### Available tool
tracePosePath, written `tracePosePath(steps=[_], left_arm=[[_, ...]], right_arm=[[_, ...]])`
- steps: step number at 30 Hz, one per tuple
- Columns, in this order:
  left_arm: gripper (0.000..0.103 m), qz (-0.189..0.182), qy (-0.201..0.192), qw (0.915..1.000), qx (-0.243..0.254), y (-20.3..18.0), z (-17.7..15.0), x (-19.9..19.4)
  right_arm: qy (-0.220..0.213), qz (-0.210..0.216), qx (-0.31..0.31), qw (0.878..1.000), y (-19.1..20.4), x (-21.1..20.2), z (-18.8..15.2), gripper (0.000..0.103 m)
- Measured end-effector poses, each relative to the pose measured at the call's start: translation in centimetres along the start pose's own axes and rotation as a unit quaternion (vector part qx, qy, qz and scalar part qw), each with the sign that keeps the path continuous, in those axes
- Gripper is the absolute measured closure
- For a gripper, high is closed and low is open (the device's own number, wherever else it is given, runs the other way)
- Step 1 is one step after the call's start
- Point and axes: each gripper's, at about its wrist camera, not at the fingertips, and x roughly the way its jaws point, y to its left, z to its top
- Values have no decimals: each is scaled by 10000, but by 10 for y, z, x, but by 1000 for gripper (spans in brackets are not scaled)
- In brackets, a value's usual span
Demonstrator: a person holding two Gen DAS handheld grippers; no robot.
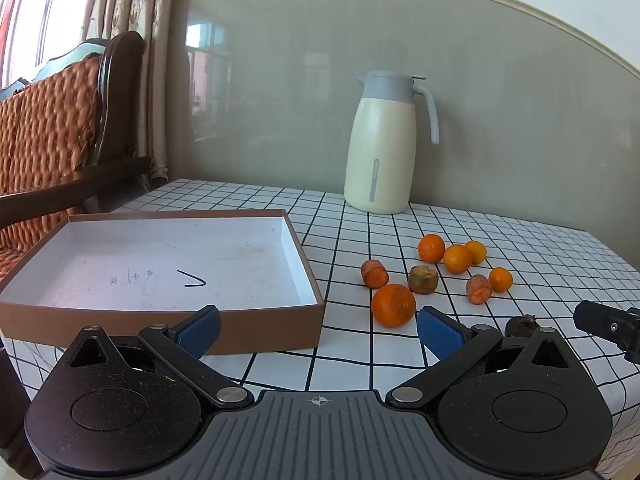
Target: Organize fruits
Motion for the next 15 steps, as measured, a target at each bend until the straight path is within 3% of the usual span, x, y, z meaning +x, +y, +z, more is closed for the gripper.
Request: tracePosePath(steps=[15], left_arm=[[0,14,8,10000,7,-1,1,0]], right_arm=[[18,-24,-36,10000,0,1,0,6]])
